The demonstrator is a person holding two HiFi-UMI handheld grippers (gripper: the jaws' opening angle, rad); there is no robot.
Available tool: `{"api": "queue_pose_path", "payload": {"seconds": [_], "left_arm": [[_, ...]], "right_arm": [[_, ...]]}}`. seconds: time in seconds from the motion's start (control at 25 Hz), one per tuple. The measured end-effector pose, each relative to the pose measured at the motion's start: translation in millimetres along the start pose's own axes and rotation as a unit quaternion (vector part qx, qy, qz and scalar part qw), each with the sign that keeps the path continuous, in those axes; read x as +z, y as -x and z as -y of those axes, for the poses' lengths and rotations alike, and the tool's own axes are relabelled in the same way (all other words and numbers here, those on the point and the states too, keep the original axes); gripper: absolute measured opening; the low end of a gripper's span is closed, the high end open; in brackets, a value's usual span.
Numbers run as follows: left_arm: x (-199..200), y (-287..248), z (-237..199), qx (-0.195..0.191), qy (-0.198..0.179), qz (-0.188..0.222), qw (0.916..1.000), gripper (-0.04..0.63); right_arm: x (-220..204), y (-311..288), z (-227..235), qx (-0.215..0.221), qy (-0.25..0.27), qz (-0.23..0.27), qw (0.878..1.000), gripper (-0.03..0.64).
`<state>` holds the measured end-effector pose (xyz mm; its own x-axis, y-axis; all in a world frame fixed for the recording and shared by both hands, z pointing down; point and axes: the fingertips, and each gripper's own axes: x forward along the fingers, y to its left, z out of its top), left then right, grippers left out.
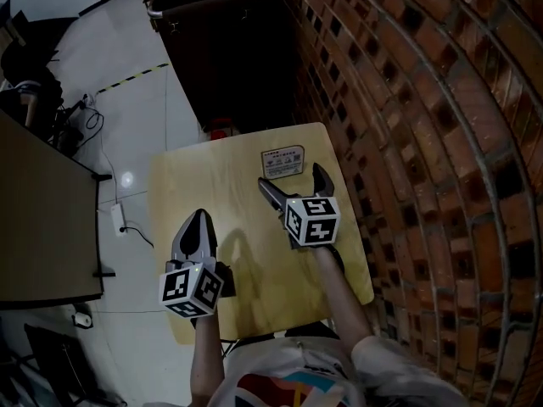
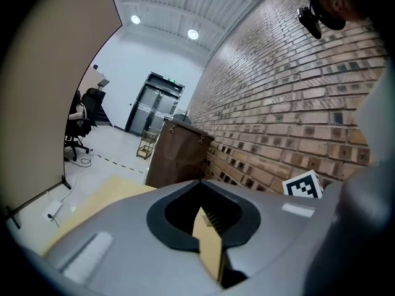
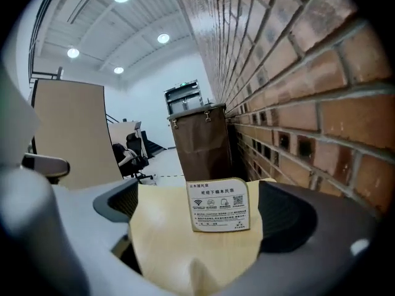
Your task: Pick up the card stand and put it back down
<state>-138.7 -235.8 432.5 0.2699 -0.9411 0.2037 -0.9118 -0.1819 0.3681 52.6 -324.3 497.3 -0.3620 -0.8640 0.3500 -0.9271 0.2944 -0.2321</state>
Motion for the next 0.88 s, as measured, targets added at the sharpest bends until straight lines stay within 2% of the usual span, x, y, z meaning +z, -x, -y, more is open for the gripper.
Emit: {"api": "queue_pose_path", "payload": {"seconds": [0.24, 0.76, 0.88], "left_arm": [[-18, -13, -23, 0.026, 0.012, -0.024, 0.9993, 0.005], [-39, -21, -49, 0.061, 0.032, -0.043, 0.9967, 0.005], [-40, -17, -53, 0.066, 0.031, -0.042, 0.9964, 0.005]], "right_arm": [[-13, -55, 23, -0.024, 0.013, -0.031, 0.999, 0.575], [-36, -94, 42, -0.061, 0.031, -0.060, 0.996, 0.575], [-36, -103, 46, -0.071, 0.027, -0.052, 0.996, 0.576]]}}
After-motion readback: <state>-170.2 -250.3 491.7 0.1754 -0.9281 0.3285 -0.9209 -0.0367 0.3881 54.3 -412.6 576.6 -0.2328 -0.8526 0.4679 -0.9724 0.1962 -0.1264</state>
